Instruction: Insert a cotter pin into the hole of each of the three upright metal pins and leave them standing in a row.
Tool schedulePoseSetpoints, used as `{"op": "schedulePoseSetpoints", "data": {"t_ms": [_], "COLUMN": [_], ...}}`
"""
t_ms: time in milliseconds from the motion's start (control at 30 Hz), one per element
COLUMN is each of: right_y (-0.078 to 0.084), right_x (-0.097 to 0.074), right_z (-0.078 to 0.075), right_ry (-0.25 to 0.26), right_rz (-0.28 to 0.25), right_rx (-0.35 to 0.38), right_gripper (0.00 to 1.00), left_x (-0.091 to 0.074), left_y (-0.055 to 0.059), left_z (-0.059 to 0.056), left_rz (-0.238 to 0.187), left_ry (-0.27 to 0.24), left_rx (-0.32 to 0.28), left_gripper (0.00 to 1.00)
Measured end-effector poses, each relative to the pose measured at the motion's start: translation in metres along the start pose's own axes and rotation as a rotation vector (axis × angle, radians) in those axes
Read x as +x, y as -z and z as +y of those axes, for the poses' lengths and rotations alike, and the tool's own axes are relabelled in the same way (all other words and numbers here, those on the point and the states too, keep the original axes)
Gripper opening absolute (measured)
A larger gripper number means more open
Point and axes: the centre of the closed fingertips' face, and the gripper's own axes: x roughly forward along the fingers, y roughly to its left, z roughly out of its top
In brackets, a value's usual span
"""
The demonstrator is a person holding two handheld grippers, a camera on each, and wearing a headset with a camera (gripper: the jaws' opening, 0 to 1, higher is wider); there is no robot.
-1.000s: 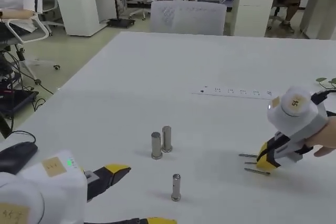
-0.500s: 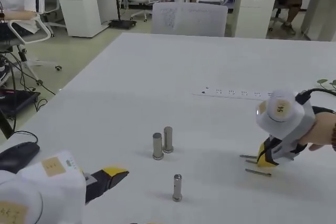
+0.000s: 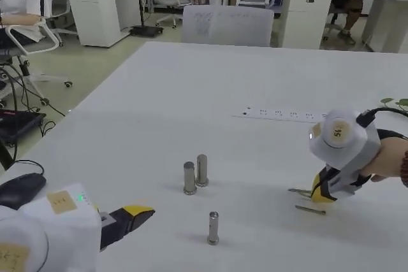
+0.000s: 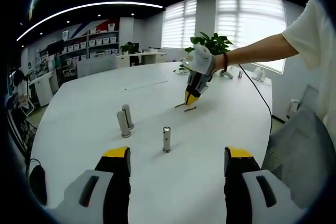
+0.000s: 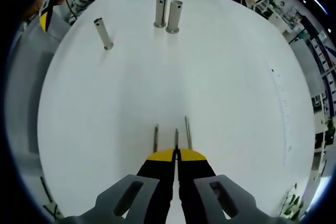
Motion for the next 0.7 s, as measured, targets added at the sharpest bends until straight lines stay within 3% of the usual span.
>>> {"op": "schedulePoseSetpoints", "data": {"t_ms": [200, 533, 700], "right_y": [-0.005, -0.026, -0.030], "right_x": [-0.011, -0.035, -0.046], "right_z": [-0.002, 0.009, 0.022], "right_ry": [0.045, 0.112, 0.132], "right_rz": [-0.022, -0.099, -0.120], "right_rx": [-0.028, -0.064, -0.091], "right_gripper": [0.02, 0.02, 0.02], "left_x": [0.001, 0.000, 0.000], "left_y": [-0.003, -0.011, -0.013], "left_z": [-0.001, 0.001, 0.001], "left_rz": [-0.013, -0.025, -0.025], "left_ry": [0.021, 0.022, 0.024], "left_rx": [-0.030, -0.012, -0.007], "left_gripper": [0.70, 0.63, 0.59]}}
